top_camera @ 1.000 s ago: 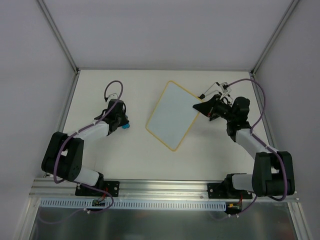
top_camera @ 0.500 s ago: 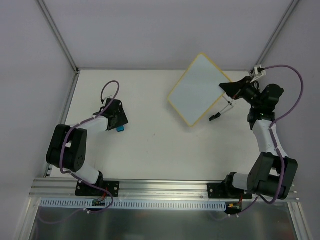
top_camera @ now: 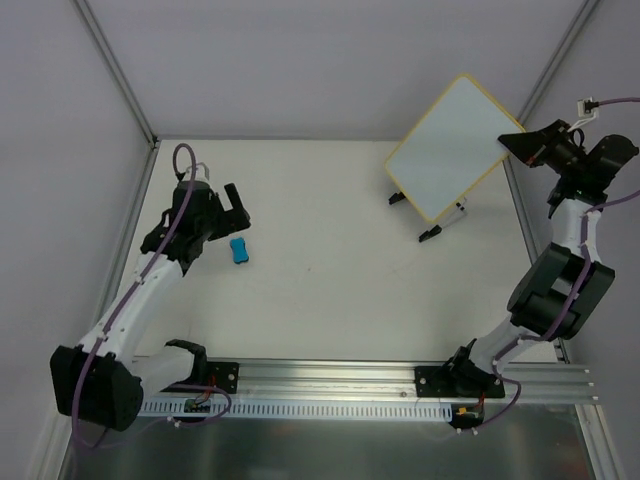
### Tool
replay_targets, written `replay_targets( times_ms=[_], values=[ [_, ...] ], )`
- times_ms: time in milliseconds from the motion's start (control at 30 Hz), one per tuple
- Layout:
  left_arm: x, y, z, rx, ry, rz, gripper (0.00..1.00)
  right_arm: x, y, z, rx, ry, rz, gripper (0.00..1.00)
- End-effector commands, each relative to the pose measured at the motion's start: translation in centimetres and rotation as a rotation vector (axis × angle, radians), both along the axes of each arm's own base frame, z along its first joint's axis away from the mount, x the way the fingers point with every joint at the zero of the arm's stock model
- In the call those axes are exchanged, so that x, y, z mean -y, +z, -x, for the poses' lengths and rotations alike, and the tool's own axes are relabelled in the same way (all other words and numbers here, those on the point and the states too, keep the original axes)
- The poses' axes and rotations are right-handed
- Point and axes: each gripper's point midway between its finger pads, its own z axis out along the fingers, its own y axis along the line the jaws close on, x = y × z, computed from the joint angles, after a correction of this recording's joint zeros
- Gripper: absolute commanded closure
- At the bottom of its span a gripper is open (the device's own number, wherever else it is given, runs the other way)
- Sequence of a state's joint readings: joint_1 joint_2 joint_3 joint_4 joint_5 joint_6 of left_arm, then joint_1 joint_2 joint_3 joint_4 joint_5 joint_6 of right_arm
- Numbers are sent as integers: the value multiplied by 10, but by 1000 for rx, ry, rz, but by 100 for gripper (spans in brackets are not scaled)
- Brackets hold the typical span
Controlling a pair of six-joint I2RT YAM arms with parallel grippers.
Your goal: Erase the whiteboard
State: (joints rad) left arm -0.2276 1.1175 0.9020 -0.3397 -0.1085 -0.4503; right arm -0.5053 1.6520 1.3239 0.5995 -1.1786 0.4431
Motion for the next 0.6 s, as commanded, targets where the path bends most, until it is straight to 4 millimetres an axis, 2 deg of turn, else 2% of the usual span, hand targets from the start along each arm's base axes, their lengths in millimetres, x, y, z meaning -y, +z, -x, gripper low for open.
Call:
replay_targets(
  times_ms=[0, 33, 67, 167, 333, 567],
  values=[
    [-5, 34, 19, 79, -87, -61, 1, 13, 31, 3, 76, 50, 46, 100],
    [-3, 40, 22, 100, -115, -63, 1, 21, 33, 1, 83, 37, 52, 100],
    [-4, 50, 26, 138, -131, -70, 1, 28, 26, -4, 68, 31, 43, 100],
    [-11, 57, 36, 193, -163, -134, 2, 33, 21, -11, 62, 50, 48, 100],
    [-34, 35, 46, 167, -126, -253, 1, 42, -6, -23, 27, 62, 36, 100],
    [-38, 33, 48, 168, -99, -259, 1, 48, -36, -31, 1, 68, 35, 100]
  ],
)
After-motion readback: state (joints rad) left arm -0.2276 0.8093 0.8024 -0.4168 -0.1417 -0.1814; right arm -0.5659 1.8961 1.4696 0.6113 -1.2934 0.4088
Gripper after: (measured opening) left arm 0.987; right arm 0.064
